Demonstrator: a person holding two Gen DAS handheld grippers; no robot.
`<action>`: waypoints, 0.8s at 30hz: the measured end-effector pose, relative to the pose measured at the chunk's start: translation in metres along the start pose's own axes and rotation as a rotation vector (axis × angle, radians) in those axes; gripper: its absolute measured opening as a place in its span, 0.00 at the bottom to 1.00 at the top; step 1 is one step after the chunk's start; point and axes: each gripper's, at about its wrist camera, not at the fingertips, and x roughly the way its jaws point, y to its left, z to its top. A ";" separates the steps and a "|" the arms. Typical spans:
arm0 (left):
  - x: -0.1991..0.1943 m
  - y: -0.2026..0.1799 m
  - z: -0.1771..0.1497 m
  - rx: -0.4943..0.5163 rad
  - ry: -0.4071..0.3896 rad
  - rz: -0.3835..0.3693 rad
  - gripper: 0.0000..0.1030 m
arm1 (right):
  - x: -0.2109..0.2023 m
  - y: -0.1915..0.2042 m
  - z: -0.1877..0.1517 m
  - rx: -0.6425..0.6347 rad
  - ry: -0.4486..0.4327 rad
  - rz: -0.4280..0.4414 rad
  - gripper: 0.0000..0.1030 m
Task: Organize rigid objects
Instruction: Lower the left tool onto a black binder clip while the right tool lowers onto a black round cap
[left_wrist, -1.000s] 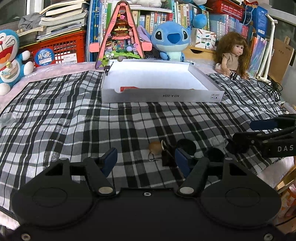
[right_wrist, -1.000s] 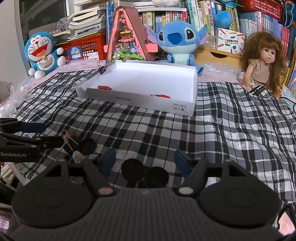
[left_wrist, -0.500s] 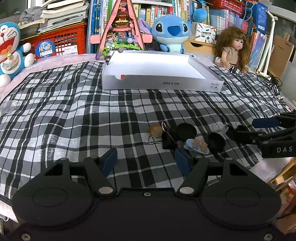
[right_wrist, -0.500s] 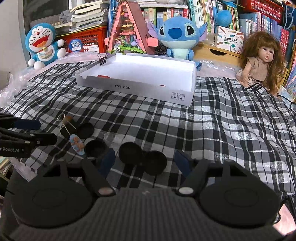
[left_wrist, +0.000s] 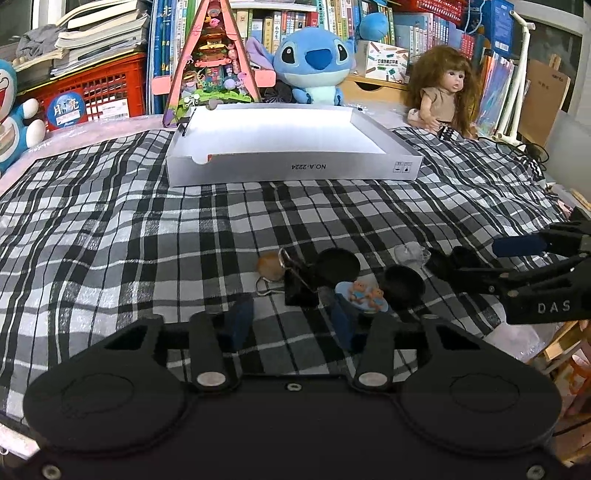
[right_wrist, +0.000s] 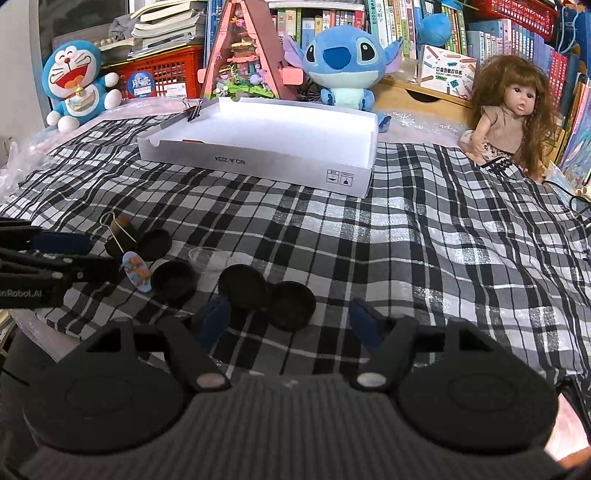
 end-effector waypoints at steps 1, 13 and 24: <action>0.001 0.000 0.001 -0.003 0.000 -0.002 0.30 | 0.000 0.000 0.000 -0.004 -0.001 -0.004 0.79; 0.013 -0.006 0.008 0.009 -0.006 -0.003 0.19 | 0.001 -0.001 0.003 -0.050 0.004 -0.030 0.79; 0.003 0.010 0.003 -0.002 -0.014 0.046 0.19 | 0.005 -0.004 0.001 -0.036 0.015 -0.017 0.74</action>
